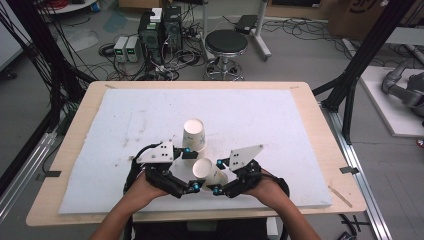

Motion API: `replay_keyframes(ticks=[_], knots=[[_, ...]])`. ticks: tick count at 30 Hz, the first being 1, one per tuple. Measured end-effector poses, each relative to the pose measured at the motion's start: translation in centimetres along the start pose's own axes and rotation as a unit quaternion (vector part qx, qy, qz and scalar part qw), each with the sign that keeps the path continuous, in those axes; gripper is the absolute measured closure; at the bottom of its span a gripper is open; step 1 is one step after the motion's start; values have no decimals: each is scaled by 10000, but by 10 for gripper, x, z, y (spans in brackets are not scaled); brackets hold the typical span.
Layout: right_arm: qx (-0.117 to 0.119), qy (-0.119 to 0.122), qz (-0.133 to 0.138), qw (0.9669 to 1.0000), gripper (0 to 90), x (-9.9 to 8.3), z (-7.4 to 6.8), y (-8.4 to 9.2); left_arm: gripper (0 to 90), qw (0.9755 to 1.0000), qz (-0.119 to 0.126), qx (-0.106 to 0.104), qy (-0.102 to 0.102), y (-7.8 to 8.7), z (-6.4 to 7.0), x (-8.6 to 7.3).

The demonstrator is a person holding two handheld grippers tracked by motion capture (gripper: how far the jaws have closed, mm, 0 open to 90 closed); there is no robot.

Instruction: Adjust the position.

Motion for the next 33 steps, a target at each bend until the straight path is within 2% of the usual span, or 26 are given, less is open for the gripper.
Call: replay_keyframes(ticks=[11, 13, 16, 19, 23, 27, 31, 33], knots=[[-78, 342, -647, 9973, 392, 9, 1, -2, 165, 9980, -580, -107, -224, -5, 0, 0], [-78, 399, -799, 9960, 391, 12, 0, -3, 177, 9974, -669, -121, -254, -7, -1, -1], [-104, 475, -1153, 9921, 389, 14, 0, -5, 177, 9965, -790, -130, -250, -9, -1, -2], [-84, 568, -1355, 9891, 384, 18, -1, -6, 191, 9957, -878, -167, -227, -10, -2, -3], [-91, 655, -1542, 9858, 382, 19, -2, -7, 223, 9950, -953, -201, -225, -11, -3, -5], [-71, 617, -1646, 9844, 380, 17, -3, -8, 271, 9942, -1018, -255, -232, -11, -4, -7], [-111, 706, -1721, 9825, 380, 18, -3, -9, 361, 9923, -1130, -279, -426, -12, -3, -8], [-117, 739, -1804, 9807, 386, 17, -3, -9, 367, 9918, -1158, -270, -461, -14, -2, -9]])
Point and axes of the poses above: each handheld gripper's, and its own axes: y roughly backward along the jaws, x roughly out of its top, z roughly to its right, the point moved 6 cm from there along -y, roughly forward along the jaws, and after that the axes turned 15 degrees about -z, right-handed, at the moved point
